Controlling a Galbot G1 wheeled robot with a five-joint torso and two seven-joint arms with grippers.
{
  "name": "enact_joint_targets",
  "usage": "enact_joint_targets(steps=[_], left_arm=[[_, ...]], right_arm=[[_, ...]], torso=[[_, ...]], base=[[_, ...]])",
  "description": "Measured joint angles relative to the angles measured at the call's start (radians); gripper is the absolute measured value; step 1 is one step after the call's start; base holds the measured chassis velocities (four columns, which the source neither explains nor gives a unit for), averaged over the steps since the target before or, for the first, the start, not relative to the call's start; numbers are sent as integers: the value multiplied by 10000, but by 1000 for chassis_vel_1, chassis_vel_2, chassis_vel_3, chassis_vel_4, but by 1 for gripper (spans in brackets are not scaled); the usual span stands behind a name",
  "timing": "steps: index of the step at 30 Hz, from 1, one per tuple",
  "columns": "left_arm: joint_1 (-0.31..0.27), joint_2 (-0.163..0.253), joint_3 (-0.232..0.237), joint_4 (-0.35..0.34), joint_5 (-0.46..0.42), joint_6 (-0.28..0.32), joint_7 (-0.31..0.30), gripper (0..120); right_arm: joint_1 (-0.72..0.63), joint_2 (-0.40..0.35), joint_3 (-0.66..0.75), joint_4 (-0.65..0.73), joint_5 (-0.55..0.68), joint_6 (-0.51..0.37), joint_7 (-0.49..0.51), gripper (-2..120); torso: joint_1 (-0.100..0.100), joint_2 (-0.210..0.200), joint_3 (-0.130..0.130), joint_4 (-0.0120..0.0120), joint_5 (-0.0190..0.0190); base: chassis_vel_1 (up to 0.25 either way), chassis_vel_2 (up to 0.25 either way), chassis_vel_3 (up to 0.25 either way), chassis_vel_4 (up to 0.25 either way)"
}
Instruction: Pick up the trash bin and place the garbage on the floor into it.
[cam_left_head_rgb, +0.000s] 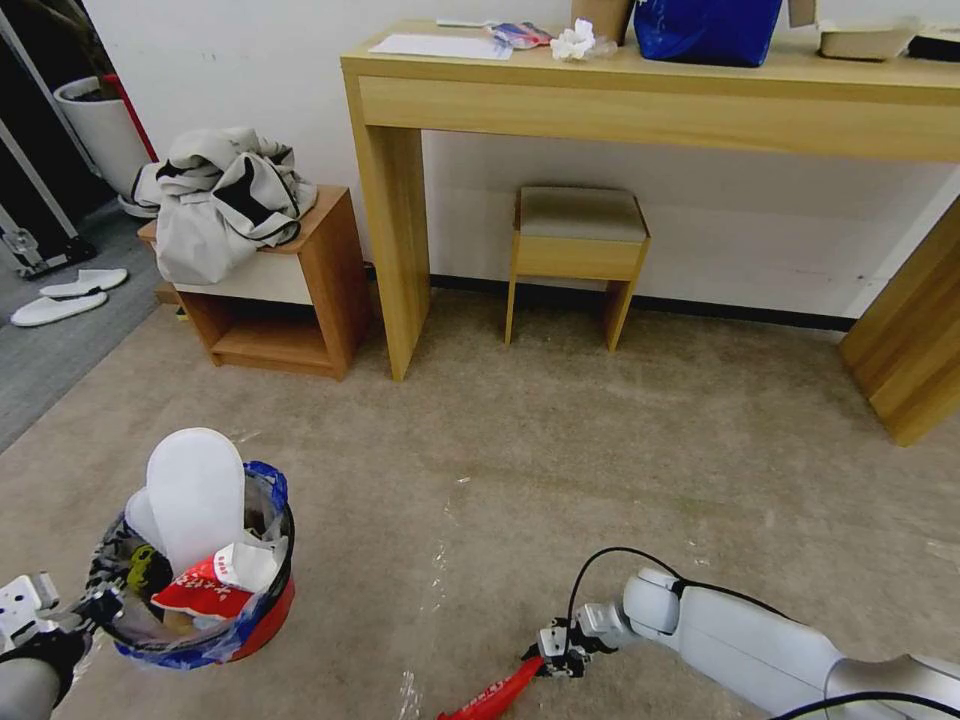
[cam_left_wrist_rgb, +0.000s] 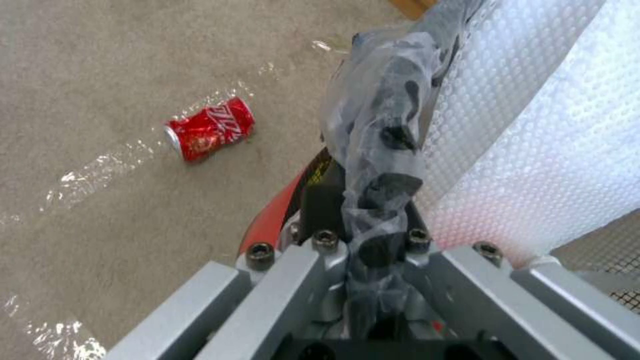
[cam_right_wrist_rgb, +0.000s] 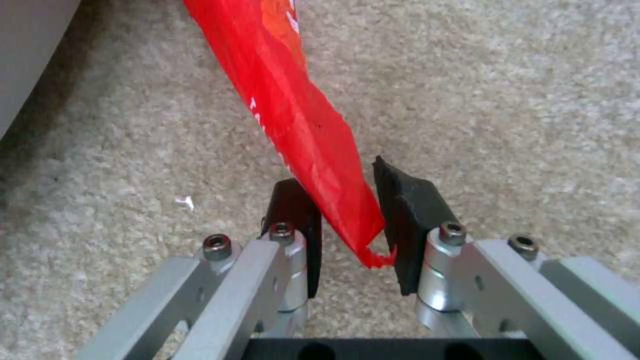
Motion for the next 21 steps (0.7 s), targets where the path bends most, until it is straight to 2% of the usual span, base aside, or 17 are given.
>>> enact_joint_targets(steps=[6,10,21], left_arm=[[-3,6,0,16,0,0,3,0],[0,12,-7,25,-2,-5,3,0],[-17,13,-4,58,-2,-9,9,0]], right_arm=[[4,33,0,-51,4,43,8,12],[0,46,6,-79,5,70,25,0],[2,61,19,-128,23,180,21,0]], torso=[[0,0,0,0,0],[0,0,1,0,0],[0,-1,0,0,0]], base=[[0,0,0,0],[0,0,0,0],[0,0,0,0]])
